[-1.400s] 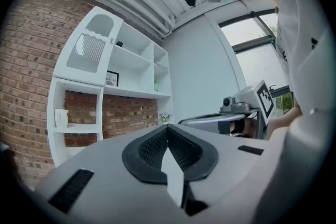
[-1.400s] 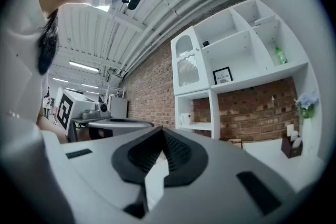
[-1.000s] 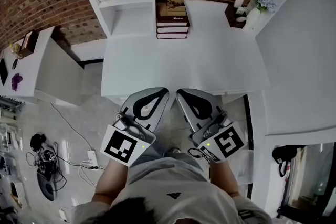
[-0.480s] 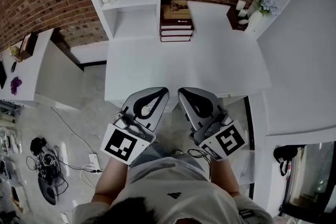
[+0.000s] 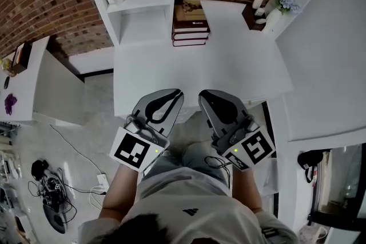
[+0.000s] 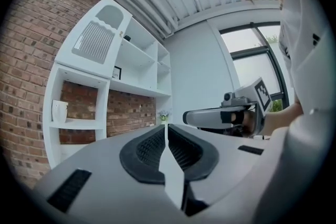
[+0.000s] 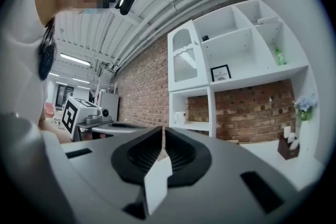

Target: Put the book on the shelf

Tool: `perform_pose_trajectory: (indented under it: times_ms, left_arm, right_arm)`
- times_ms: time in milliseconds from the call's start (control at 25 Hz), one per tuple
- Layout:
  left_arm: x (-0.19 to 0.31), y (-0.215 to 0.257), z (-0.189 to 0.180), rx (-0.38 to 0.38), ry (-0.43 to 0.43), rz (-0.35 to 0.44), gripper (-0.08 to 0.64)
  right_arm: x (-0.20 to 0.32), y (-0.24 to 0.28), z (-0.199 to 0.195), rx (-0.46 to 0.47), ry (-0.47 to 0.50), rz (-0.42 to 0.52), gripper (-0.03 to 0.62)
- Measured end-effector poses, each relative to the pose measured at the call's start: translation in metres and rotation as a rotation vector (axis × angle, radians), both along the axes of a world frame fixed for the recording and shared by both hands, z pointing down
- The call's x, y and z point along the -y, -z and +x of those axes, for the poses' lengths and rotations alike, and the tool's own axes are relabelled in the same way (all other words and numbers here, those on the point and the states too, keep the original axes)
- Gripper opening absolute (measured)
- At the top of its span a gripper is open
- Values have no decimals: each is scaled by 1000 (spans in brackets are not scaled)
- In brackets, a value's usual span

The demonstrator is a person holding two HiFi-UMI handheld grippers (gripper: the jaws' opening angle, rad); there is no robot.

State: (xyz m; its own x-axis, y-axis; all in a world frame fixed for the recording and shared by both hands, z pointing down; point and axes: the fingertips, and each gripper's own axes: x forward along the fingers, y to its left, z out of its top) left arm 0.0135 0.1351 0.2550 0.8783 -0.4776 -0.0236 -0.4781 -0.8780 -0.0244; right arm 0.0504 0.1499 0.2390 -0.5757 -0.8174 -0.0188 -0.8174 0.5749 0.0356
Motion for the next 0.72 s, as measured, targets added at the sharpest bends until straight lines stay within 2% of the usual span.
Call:
perform_pose_trajectory:
  times_ms: [440, 720]
  left_arm:
    - [61, -11, 5, -16, 51, -38, 16]
    - [118, -11, 22, -12, 92, -48, 60]
  right_arm:
    - [58, -13, 22, 14, -9, -29, 37]
    - [117, -13, 40, 0, 28, -31, 46]
